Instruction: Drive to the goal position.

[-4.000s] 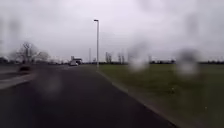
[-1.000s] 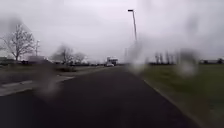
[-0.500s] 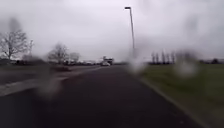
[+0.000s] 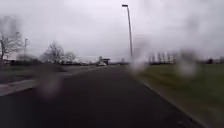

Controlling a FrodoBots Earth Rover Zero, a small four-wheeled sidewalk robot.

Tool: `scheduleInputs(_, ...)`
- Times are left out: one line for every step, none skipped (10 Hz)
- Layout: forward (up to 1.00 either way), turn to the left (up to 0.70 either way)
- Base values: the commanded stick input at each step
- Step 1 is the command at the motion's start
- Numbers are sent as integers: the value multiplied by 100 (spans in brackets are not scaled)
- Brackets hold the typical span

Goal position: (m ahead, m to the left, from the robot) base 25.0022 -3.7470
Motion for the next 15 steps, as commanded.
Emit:
scheduleInputs(100, 0)
scheduleInputs(100, 0)
scheduleInputs(100, 0)
scheduleInputs(100, 0)
scheduleInputs(100, 0)
scheduleInputs(100, 0)
scheduleInputs(100, 0)
scheduleInputs(100, 0)
scheduleInputs(100, 0)
scheduleInputs(100, 0)
scheduleInputs(100, 0)
scheduleInputs(100, 0)
scheduleInputs(100, 0)
scheduleInputs(100, 0)
scheduleInputs(100, 0)
